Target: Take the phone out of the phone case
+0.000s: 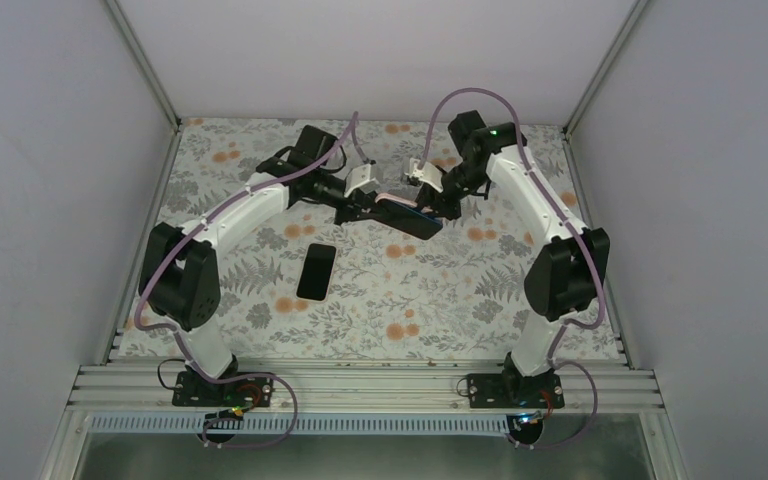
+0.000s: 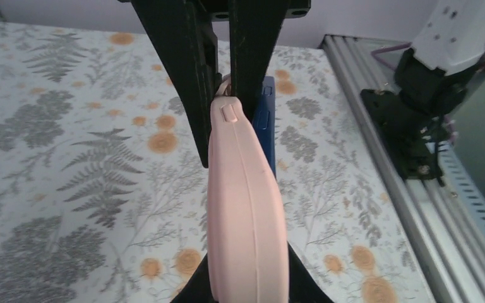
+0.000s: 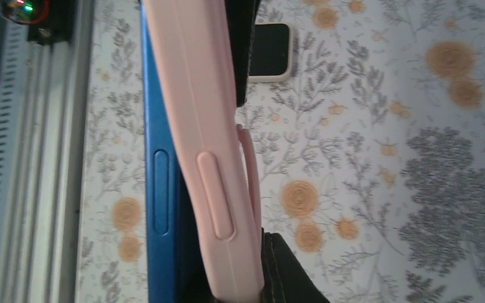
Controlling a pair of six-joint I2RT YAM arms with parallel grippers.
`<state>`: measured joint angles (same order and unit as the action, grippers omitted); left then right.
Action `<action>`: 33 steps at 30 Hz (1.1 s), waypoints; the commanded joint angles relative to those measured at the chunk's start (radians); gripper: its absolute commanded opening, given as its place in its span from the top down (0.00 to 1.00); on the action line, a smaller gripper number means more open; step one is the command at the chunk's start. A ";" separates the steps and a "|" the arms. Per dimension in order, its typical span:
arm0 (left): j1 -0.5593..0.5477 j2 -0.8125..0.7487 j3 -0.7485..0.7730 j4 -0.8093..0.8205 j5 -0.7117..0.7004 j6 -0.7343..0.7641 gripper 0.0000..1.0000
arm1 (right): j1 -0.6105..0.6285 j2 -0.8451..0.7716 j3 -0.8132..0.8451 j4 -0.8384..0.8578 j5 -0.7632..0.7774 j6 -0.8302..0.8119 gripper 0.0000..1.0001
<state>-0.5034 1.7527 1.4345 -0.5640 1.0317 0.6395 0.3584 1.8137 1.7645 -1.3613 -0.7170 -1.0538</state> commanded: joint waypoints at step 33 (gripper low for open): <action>-0.118 -0.249 -0.093 0.598 -0.848 -0.212 0.00 | -0.199 -0.064 -0.183 0.849 -0.086 1.024 0.97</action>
<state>-0.5732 1.4948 1.3849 -0.0532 0.2401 0.4946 0.2089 1.7050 1.5291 -0.6128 -0.7959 -0.1734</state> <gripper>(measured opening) 0.998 0.083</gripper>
